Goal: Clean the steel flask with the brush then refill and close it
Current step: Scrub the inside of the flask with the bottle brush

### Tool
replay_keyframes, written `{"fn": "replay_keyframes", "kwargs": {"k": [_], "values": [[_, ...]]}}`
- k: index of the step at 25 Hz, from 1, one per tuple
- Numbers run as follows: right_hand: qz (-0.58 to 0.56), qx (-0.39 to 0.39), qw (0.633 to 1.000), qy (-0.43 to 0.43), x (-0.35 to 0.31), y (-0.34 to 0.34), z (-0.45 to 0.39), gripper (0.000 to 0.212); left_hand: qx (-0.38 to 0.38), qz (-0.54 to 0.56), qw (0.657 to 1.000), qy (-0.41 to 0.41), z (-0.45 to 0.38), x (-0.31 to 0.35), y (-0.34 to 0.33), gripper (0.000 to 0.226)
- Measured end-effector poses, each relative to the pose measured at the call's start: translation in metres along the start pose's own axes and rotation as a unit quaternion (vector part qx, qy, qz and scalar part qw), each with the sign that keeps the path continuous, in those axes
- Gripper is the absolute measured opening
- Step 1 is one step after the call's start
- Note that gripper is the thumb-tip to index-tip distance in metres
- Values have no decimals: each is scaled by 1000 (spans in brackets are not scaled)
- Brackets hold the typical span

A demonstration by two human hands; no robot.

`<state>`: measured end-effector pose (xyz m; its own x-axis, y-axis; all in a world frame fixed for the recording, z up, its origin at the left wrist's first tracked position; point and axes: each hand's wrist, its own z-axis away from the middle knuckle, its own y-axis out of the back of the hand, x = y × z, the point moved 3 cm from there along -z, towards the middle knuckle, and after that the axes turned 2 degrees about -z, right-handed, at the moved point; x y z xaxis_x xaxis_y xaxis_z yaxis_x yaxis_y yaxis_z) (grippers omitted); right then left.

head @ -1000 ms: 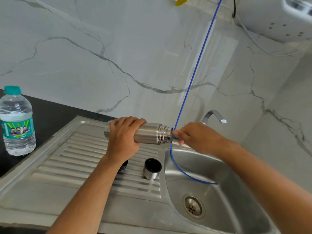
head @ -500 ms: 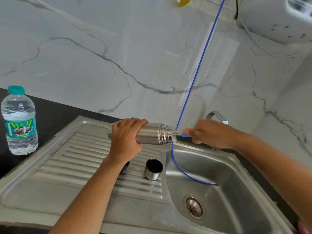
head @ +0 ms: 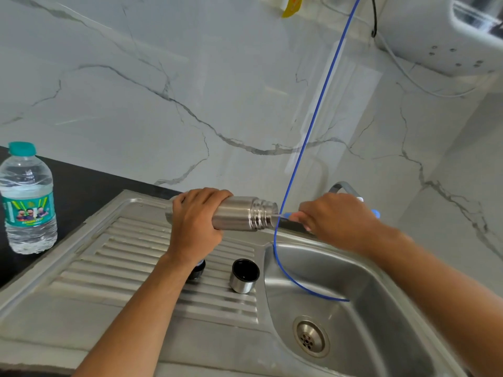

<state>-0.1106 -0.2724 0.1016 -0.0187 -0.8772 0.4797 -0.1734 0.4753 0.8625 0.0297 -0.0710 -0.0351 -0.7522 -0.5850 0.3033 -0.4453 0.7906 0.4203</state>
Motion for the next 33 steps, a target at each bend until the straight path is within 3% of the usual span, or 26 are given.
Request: {"fn": "replay_keyframes", "kwargs": {"k": [4, 7, 12, 17, 21, 26, 30, 33], "values": [[68, 23, 997, -19, 21, 12, 11, 53, 1, -3, 999, 43, 1, -6, -2, 74], [64, 38, 997, 26, -12, 3, -7, 50, -11, 11, 1000, 4, 2, 8, -6, 72], [40, 36, 998, -16, 26, 20, 6, 71, 17, -2, 999, 50, -4, -15, 5, 71], [26, 38, 999, 30, -17, 0, -7, 54, -6, 17, 1000, 3, 2, 4, -3, 69], [10, 35, 999, -18, 21, 16, 2, 68, 13, 0, 998, 55, -2, -21, 4, 70], [20, 34, 999, 29, -25, 10, -9, 60, -2, 15, 1000, 11, 0, -3, 1, 70], [3, 24, 1000, -17, 9, 35, -5, 61, 24, 5, 997, 67, -4, -29, 8, 71], [46, 39, 998, 16, -16, 28, -15, 59, 18, 15, 998, 54, 1, -8, 1, 67]]}}
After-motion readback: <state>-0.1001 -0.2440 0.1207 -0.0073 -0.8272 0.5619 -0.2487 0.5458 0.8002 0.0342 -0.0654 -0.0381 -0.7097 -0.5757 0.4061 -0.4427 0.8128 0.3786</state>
